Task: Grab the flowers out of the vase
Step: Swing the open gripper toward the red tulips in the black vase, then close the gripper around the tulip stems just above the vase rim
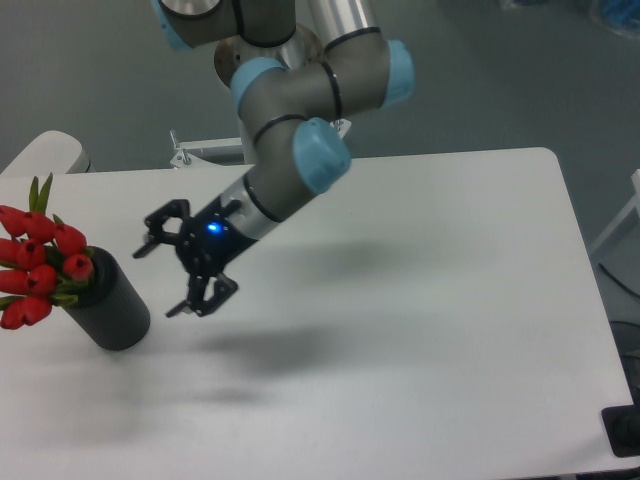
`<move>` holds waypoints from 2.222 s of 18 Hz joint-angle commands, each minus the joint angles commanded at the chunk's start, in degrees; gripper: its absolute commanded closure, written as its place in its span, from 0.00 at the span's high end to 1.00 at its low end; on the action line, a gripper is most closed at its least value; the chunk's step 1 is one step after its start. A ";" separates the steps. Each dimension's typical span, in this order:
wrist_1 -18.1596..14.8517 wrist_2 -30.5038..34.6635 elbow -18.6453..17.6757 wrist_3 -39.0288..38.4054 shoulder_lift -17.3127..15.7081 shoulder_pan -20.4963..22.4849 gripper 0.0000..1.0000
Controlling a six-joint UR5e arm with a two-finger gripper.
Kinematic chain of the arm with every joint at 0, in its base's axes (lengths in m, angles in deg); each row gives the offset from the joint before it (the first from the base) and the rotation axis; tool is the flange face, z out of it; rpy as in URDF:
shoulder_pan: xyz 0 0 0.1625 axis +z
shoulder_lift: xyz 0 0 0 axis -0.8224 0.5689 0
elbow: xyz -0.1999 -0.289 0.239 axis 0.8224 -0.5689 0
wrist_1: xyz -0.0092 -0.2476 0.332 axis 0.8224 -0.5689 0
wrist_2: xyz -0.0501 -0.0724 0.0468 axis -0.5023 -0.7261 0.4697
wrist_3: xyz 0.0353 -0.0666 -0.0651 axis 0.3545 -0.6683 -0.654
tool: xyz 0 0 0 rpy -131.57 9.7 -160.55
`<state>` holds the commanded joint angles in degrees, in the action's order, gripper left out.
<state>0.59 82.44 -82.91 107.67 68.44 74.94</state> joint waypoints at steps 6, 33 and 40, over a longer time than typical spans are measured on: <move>0.35 -3.35 -0.36 -0.18 0.26 -3.69 1.00; 8.09 -15.73 0.00 -3.16 2.03 -1.77 0.12; 8.09 -24.96 0.26 -8.17 -0.44 2.27 0.13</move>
<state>8.68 57.48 -82.65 99.50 68.00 77.20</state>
